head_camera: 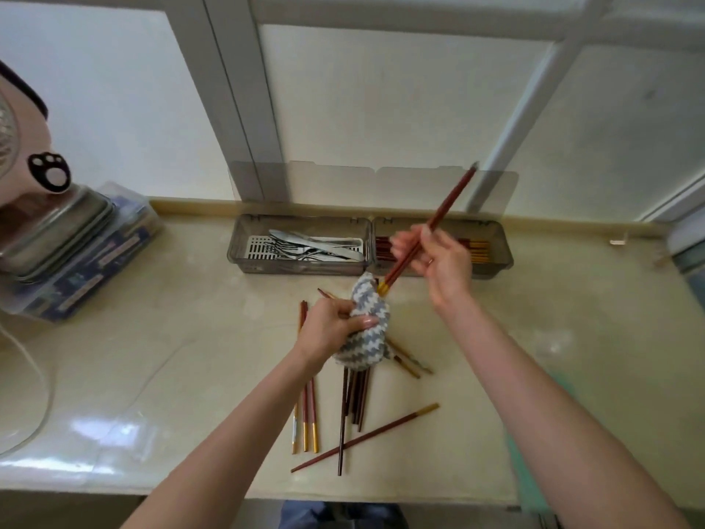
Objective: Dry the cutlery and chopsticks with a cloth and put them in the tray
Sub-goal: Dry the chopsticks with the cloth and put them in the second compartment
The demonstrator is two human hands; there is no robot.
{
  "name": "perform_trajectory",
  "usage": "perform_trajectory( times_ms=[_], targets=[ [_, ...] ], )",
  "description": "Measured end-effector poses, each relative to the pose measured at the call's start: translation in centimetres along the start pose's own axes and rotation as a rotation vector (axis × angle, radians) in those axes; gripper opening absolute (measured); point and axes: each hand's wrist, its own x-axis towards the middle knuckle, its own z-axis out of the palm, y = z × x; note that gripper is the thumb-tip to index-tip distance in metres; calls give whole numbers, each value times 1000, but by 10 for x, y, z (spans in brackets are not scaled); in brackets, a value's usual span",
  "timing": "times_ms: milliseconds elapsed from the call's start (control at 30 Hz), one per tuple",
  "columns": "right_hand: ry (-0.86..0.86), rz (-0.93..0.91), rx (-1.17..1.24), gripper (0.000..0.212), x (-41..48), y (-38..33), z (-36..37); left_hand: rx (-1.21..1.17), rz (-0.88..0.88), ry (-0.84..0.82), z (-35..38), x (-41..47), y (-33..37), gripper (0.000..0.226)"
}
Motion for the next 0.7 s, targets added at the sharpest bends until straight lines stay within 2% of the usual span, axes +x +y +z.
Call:
perform_trajectory(
  times_ms=[67,100,167,233,300,400,467,533,600,700],
  targets=[
    [80,-104,-39,12,29,-19,-6,-126,-25,18,-3,1,3,24],
    [105,-176,-146,10,43,-24,-11,-201,-38,17,-5,1,3,18],
    [114,-323,-560,8,66,-28,-24,-308,-50,4,-7,-1,5,11],
    [68,-411,-1060,14,84,-27,-39,-360,-45,8,-11,-2,4,17],
    [2,-414,-1432,22,98,-23,-56,-402,-46,51,-16,-4,1,22],
    [-155,-267,-1719,27,118,-15,-78,-457,-44,141,-26,-6,-4,21],
    [-248,-121,-1816,39,128,-9,-85,-482,-45,199,-31,-6,-6,20],
    [-212,-68,-1764,56,134,-3,-89,-501,-51,247,-35,-6,-7,20],
    [-78,-196,-1589,48,127,1,-89,-507,-55,279,-40,-7,-10,20],
    [63,-533,-1367,32,90,17,-83,-538,-83,297,-49,-10,-16,23]
  ],
)
